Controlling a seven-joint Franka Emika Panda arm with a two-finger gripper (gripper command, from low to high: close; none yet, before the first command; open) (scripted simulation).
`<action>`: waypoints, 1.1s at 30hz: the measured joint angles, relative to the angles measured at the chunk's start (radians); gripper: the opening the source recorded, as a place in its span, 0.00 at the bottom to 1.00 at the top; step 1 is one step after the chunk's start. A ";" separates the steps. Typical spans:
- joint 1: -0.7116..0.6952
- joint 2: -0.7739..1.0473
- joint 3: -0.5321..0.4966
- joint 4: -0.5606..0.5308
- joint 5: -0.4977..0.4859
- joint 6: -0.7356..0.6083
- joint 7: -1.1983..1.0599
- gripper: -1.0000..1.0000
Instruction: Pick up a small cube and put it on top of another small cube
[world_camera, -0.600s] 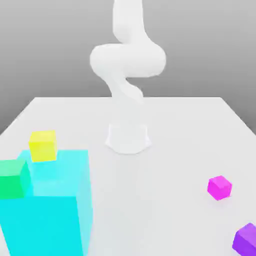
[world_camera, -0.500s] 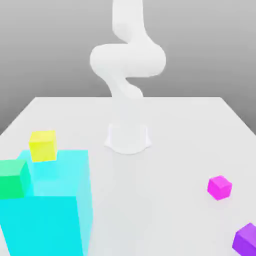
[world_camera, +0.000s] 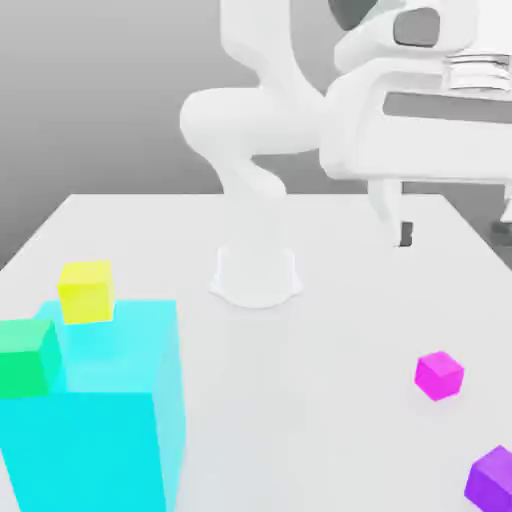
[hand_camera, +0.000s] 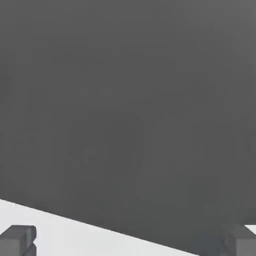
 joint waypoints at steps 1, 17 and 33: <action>0.013 0.036 0.007 0.003 -0.010 0.008 0.006 0.50; 0.185 0.606 0.000 0.072 -0.134 0.217 0.078 0.00; 0.051 0.310 -0.052 0.005 -0.014 -0.004 0.118 0.00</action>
